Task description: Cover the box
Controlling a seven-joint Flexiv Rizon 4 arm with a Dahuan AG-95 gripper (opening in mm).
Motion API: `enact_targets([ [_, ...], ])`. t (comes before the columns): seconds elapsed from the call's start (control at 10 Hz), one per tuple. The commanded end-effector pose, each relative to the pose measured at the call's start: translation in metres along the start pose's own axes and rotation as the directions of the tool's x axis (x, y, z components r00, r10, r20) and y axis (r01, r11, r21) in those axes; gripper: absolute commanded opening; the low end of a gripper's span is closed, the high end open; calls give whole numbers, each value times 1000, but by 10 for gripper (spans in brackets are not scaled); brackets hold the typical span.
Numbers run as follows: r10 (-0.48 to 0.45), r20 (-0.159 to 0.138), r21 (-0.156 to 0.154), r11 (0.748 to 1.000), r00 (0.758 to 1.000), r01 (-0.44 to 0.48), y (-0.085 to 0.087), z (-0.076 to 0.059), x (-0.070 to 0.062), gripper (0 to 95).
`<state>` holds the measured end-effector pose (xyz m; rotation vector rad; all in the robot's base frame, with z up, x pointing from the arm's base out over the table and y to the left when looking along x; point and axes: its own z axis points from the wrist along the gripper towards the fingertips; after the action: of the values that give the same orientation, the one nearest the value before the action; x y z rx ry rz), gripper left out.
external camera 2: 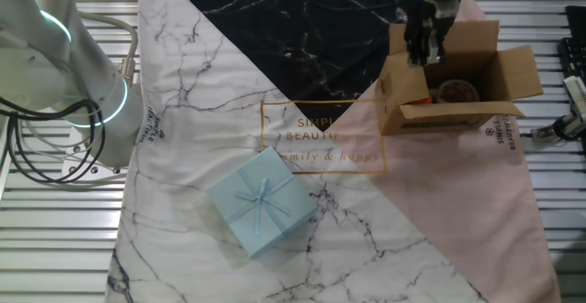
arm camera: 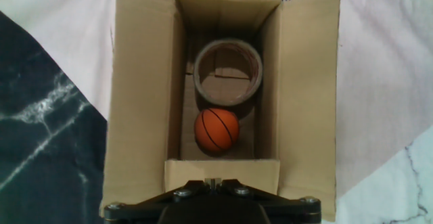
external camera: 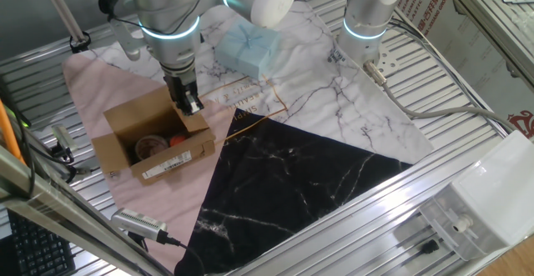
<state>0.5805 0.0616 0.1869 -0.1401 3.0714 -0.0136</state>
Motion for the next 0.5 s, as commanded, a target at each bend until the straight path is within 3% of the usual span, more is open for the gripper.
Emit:
enact_targets([
  [0.1,-1,-3,0,1000,1000,1,-1,0,-5,0],
  [0.5,-15,-5,0,1000,1000,15,-3,-2,-19,0],
])
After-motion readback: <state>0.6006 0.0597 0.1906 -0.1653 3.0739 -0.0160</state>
